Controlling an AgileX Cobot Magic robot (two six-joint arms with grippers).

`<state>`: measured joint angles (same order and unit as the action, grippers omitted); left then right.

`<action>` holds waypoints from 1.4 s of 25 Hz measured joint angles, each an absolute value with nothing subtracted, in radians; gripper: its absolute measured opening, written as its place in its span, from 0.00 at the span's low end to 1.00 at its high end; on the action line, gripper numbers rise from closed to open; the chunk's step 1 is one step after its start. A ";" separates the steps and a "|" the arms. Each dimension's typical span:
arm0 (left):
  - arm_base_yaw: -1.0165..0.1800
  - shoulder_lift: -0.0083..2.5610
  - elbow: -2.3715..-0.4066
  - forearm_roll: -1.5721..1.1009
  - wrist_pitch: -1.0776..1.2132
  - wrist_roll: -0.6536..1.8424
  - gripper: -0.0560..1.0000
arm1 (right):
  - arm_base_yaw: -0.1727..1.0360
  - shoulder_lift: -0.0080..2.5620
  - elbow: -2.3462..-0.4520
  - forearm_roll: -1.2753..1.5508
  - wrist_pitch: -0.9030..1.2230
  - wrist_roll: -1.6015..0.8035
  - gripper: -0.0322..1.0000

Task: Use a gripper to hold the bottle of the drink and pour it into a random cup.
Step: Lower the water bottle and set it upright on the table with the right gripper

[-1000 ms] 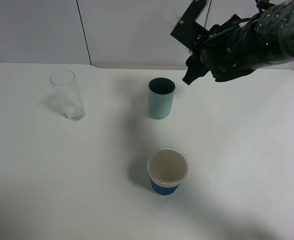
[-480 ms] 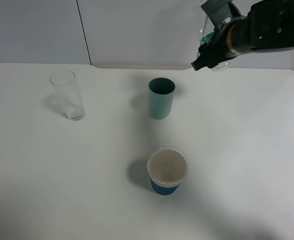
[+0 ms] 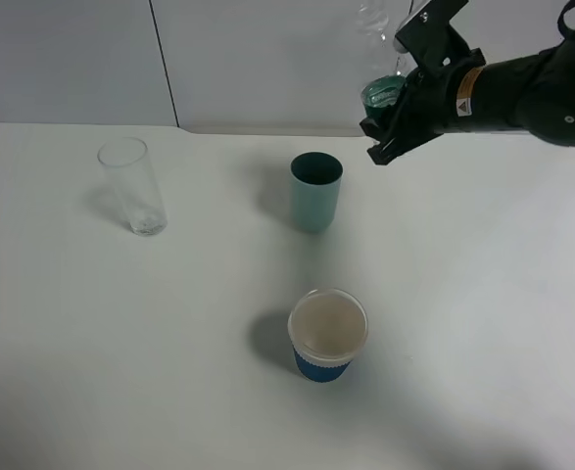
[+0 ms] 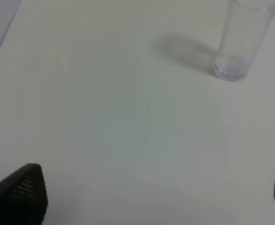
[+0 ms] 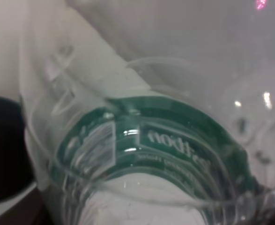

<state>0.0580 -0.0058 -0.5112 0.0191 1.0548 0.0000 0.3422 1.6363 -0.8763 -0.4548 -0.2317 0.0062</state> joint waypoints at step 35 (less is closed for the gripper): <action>0.058 -0.006 -0.511 0.020 1.055 0.000 0.98 | 0.241 2.091 -0.640 0.110 -1.151 -0.176 0.58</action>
<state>0.0580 -0.0058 -0.5112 0.0200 1.0548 0.0000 0.2408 2.0911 -0.6398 0.1103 -1.1513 -0.1763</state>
